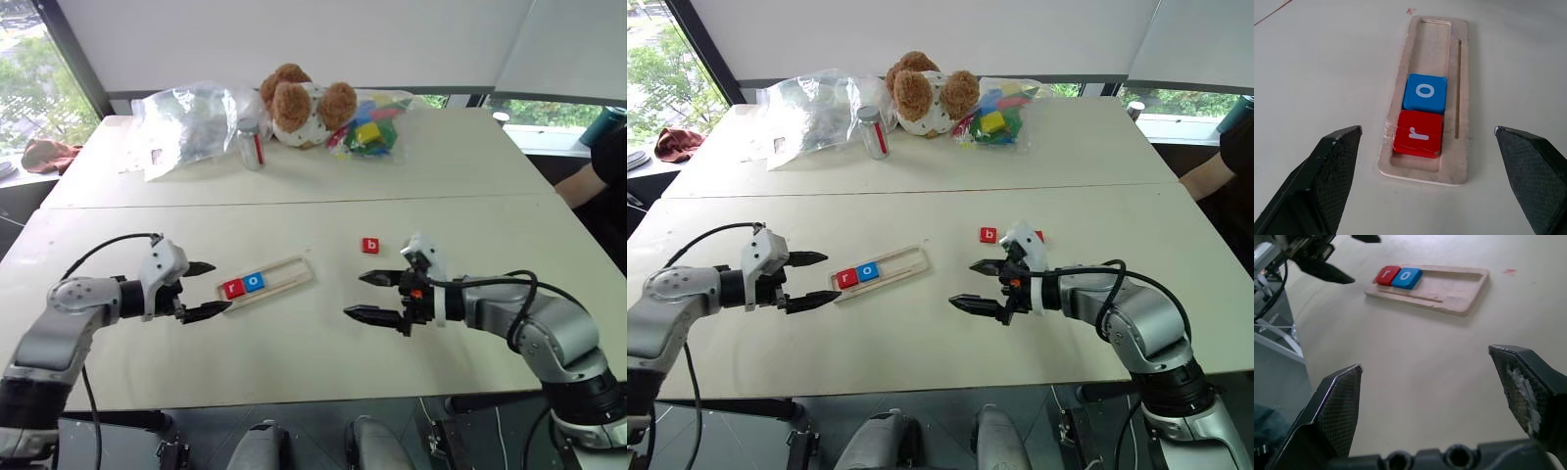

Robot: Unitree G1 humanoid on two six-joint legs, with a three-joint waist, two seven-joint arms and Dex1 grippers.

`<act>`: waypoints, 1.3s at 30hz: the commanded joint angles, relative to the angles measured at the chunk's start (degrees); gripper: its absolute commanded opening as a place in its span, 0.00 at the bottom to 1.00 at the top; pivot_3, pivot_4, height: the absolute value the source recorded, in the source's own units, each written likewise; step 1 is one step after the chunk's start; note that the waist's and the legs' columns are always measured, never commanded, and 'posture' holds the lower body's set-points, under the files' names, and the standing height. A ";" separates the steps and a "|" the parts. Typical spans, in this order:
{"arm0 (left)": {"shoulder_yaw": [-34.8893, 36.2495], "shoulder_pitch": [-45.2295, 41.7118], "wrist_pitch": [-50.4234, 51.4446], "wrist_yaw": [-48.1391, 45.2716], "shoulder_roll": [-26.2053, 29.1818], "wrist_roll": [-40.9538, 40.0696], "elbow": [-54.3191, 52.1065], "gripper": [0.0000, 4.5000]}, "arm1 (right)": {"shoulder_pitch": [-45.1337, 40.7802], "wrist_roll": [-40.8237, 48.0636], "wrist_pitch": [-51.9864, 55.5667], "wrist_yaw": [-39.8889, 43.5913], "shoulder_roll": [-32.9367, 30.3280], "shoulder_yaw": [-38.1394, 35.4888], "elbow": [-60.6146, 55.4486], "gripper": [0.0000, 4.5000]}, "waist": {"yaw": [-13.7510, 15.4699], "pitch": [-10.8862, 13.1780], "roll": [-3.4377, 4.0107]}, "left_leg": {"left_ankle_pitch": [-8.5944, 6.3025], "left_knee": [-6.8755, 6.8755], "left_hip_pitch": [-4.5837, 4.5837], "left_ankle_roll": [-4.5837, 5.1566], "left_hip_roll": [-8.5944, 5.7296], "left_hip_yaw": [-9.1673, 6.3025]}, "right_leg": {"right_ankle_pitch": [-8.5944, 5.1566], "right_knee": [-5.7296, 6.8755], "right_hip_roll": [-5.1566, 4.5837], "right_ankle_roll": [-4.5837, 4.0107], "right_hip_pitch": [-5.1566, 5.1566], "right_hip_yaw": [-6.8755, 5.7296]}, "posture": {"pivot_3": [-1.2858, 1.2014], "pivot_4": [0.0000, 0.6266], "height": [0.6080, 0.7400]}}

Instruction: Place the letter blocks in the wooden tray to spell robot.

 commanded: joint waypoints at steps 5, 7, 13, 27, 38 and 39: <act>-3.06 -5.47 -7.68 -3.97 -2.20 4.08 9.83 1.00 | 0.78 -0.26 -1.12 -0.46 0.06 -0.63 -2.26 0.99 | -0.16 -0.01 -0.01 | -0.01 0.07 0.00 0.01 0.01 0.00 | 0.00 0.05 0.00 0.01 0.00 -0.01 | 0.52 0.24 1.00; -3.90 -6.15 -8.69 -5.04 -2.70 4.77 11.73 1.00 | 1.16 0.12 -0.71 -0.56 -0.23 -0.94 -2.80 0.99 | -0.17 -0.01 -0.01 | -0.01 0.07 0.00 0.01 0.01 -0.01 | 0.01 0.07 0.00 0.01 0.00 -0.02 | 0.52 0.24 1.00; -5.64 -7.08 -12.46 -6.45 -4.27 7.28 17.06 1.00 | 3.04 3.07 2.32 0.14 -2.12 -1.81 -6.19 0.99 | -0.13 -0.01 -0.02 | -0.01 0.08 -0.01 0.02 0.01 -0.01 | 0.01 0.09 0.01 0.02 -0.01 -0.02 | 0.52 0.24 1.00; -7.10 -8.38 -15.67 -7.70 -6.41 9.46 22.45 0.74 | 2.29 3.72 2.65 -1.68 -2.16 -3.10 -6.57 1.00 | 0.18 -0.07 0.03 | 0.00 0.22 0.17 0.04 0.00 -0.02 | 0.01 0.14 0.00 0.02 0.22 -0.01 | 0.52 0.24 1.00; -13.19 -17.29 -14.77 -15.19 -10.12 9.48 15.42 0.74 | 6.36 0.02 0.45 -8.32 -2.68 -12.51 -3.65 1.00 | 1.48 -0.05 0.00 | -0.01 0.24 0.08 0.04 -0.02 -0.04 | 0.01 0.12 0.01 0.02 0.18 -0.03 | 0.52 0.24 1.00; -14.12 -19.12 -15.57 -15.50 -11.47 10.06 16.82 0.74 | 7.18 -1.15 0.16 -9.75 -2.82 -13.32 -3.41 1.00 | 1.51 -0.05 0.00 | -0.01 0.27 0.04 0.04 -0.04 -0.07 | 0.01 0.11 0.01 0.02 0.18 -0.04 | 0.52 0.24 1.00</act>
